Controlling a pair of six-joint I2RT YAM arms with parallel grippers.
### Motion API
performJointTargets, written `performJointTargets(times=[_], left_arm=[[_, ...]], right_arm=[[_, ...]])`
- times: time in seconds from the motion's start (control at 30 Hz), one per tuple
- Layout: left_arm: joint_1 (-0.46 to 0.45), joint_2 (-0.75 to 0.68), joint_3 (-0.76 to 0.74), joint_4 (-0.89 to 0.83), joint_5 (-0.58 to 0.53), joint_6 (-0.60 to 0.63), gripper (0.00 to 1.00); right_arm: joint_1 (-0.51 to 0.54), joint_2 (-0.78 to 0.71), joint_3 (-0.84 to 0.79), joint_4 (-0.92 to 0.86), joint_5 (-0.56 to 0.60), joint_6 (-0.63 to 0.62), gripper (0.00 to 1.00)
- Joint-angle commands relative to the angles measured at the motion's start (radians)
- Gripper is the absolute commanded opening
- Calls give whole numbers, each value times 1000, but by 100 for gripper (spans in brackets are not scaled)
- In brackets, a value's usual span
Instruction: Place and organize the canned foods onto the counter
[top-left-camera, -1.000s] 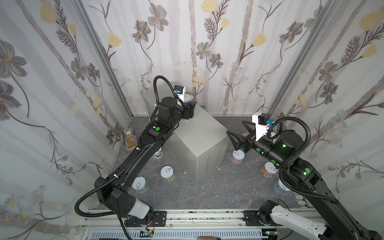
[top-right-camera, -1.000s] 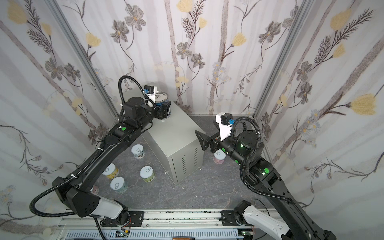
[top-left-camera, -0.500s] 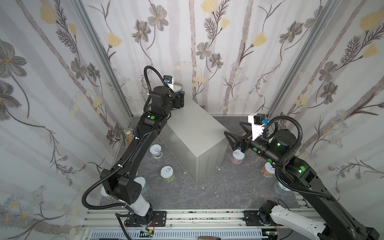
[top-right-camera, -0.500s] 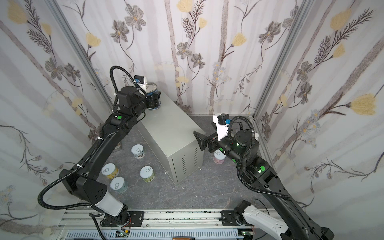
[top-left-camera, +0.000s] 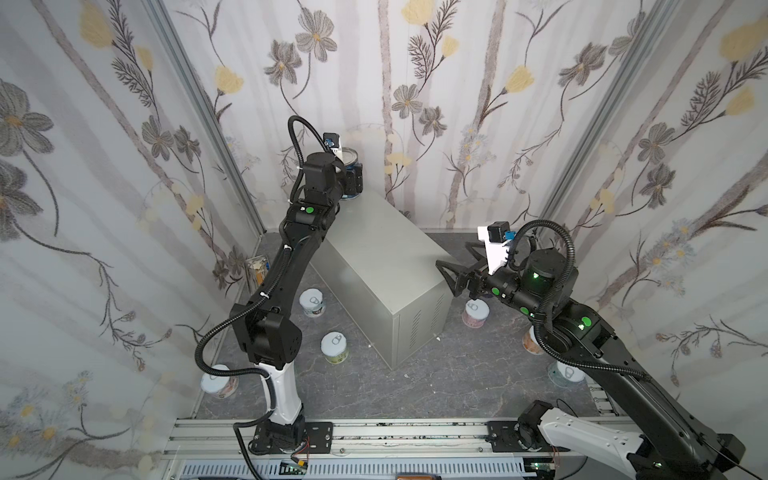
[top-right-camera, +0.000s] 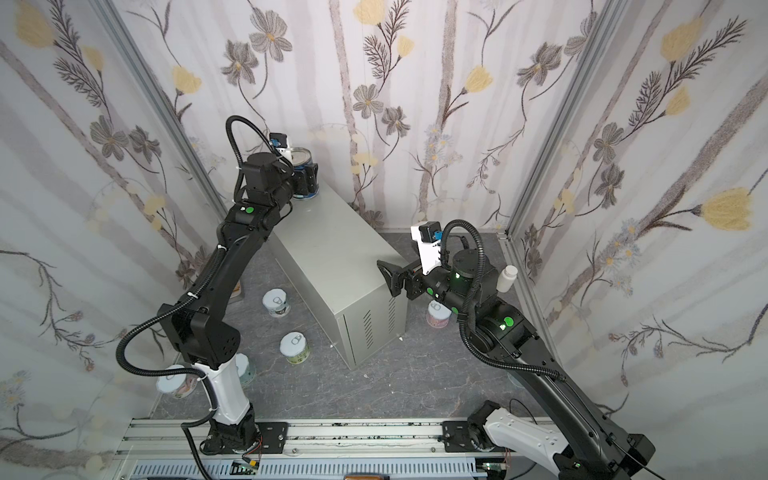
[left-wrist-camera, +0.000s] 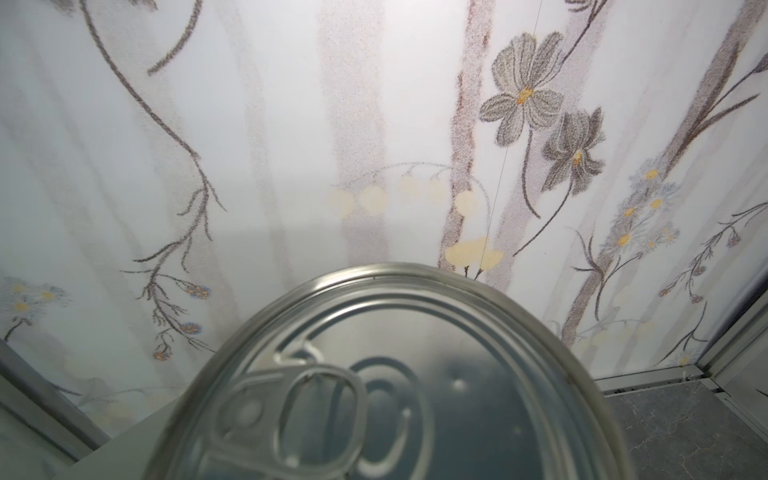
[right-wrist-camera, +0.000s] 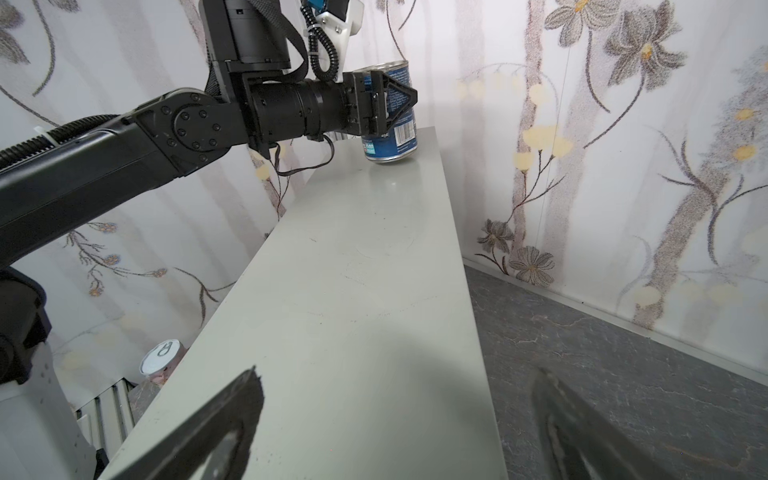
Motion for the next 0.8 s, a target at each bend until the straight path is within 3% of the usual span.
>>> performJointTargets(times=[0.0,0.43,0.77], left_arm=[[6,47,78,143,-3,12,64],[33,122,141,141,-53,-11,65],[28,103,95,141,-30,-10,73]], right_arm=[[5,14,11,-20,-6,-14,100],[9,54,27,-39,7,-23,100],[16,63,42,-42,2,-23,100]])
